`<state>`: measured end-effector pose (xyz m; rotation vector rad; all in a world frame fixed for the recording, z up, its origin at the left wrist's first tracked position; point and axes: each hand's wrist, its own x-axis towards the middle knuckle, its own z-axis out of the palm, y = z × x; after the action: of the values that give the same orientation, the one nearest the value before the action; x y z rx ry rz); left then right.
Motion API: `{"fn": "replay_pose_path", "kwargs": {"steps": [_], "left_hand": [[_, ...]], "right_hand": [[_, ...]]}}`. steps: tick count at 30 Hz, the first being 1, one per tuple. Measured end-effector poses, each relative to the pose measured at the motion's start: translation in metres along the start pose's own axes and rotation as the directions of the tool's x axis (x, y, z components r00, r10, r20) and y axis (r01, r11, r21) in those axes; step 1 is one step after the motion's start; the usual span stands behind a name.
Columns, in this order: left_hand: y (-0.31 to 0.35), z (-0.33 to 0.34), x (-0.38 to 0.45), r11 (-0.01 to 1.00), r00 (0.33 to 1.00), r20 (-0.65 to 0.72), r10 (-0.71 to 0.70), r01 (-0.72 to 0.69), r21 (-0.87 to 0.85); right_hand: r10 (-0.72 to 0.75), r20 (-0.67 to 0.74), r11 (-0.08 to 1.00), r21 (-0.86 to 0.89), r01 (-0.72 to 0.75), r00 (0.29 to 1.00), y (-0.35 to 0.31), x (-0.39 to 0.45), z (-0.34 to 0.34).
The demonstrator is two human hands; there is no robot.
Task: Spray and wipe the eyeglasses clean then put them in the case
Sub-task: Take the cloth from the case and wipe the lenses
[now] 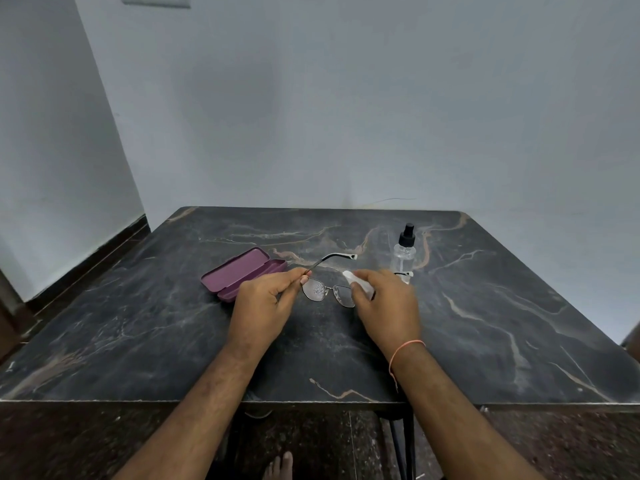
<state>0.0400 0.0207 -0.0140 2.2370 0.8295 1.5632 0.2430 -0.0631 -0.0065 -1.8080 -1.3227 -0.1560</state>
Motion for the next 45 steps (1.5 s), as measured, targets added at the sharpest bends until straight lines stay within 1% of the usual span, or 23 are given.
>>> {"fn": "replay_pose_path", "kwargs": {"steps": [3, 4, 8, 10, 13, 16, 18, 20, 24, 26, 28, 31, 35, 37, 40, 42, 44, 45], "left_hand": [[-0.001, 0.0, 0.0, 1.0, 1.0, 0.0, 0.009, -0.009, 0.001], [-0.001, 0.0, 0.0, 1.0, 1.0, 0.004, 0.012, -0.012, 0.005], [-0.002, 0.001, -0.001, 1.0, 1.0, 0.021, 0.006, -0.006, 0.011], [-0.005, 0.002, -0.001, 1.0, 1.0, 0.01, -0.012, 0.011, 0.003], [-0.01, 0.003, -0.001, 1.0, 1.0, -0.008, -0.015, 0.015, 0.015], [-0.01, 0.002, -0.001, 1.0, 1.0, -0.014, -0.002, 0.002, 0.021], [-0.007, 0.002, -0.001, 1.0, 1.0, -0.006, 0.011, -0.011, 0.023], [-0.005, 0.002, -0.002, 1.0, 1.0, 0.002, 0.019, -0.019, 0.025], [-0.005, 0.001, -0.001, 0.999, 1.0, -0.005, 0.016, -0.016, 0.033], [-0.005, 0.0, -0.001, 0.999, 1.0, -0.018, 0.012, -0.012, 0.032], [-0.003, 0.001, -0.001, 1.0, 1.0, -0.021, 0.011, -0.01, 0.026], [-0.002, 0.001, -0.002, 0.999, 1.0, -0.002, 0.02, -0.02, 0.026], [-0.002, 0.0, -0.002, 1.0, 1.0, -0.003, 0.013, -0.013, 0.021], [-0.002, 0.0, -0.002, 1.0, 1.0, -0.019, 0.005, -0.005, 0.019], [-0.003, 0.001, -0.002, 1.0, 0.999, -0.029, 0.014, -0.013, 0.02], [-0.003, 0.001, -0.002, 0.999, 0.999, -0.016, 0.028, -0.027, 0.026], [-0.003, 0.001, -0.002, 0.999, 0.999, -0.008, 0.036, -0.036, 0.028], [-0.003, 0.001, -0.002, 0.999, 0.999, -0.008, 0.035, -0.034, 0.027]], "right_hand": [[-0.032, 0.08, 0.991, -0.126, 0.042, 0.996, 0.001, 0.0, 0.002], [-0.039, 0.099, 0.989, -0.138, 0.052, 0.994, 0.002, 0.0, 0.003], [-0.055, 0.181, 0.998, -0.015, 0.059, 0.982, 0.004, 0.002, 0.009], [-0.075, 0.199, 0.997, 0.031, 0.07, 0.977, 0.006, 0.002, 0.01], [-0.033, 0.203, 0.999, 0.043, 0.025, 0.979, 0.007, 0.003, 0.009], [0.036, 0.21, 0.999, -0.034, -0.03, 0.977, 0.006, 0.004, 0.01], [0.05, 0.201, 0.998, -0.057, -0.039, 0.978, 0.005, 0.005, 0.01], [0.04, 0.208, 0.999, -0.027, -0.036, 0.977, 0.005, 0.005, 0.008], [0.04, 0.264, 0.993, 0.098, -0.068, 0.964, 0.004, 0.005, 0.003], [0.069, 0.246, 0.992, 0.088, -0.093, 0.967, 0.004, 0.005, 0.004], [0.109, 0.216, 0.993, 0.029, -0.118, 0.97, 0.004, 0.005, 0.006], [0.103, 0.205, 0.995, -0.028, -0.099, 0.973, 0.005, 0.005, 0.008], [0.069, 0.263, 0.991, 0.092, -0.096, 0.962, 0.005, 0.005, 0.004], [0.08, 0.248, 0.987, 0.118, -0.112, 0.965, 0.005, 0.004, 0.005], [0.099, 0.202, 0.995, 0.012, -0.104, 0.974, 0.005, 0.005, 0.008], [0.082, 0.189, 0.995, -0.066, -0.071, 0.979, 0.005, 0.005, 0.009], [0.067, 0.196, 0.994, -0.092, -0.049, 0.978, 0.005, 0.005, 0.009], [0.065, 0.203, 0.996, -0.077, -0.05, 0.977, 0.006, 0.005, 0.008]]}}
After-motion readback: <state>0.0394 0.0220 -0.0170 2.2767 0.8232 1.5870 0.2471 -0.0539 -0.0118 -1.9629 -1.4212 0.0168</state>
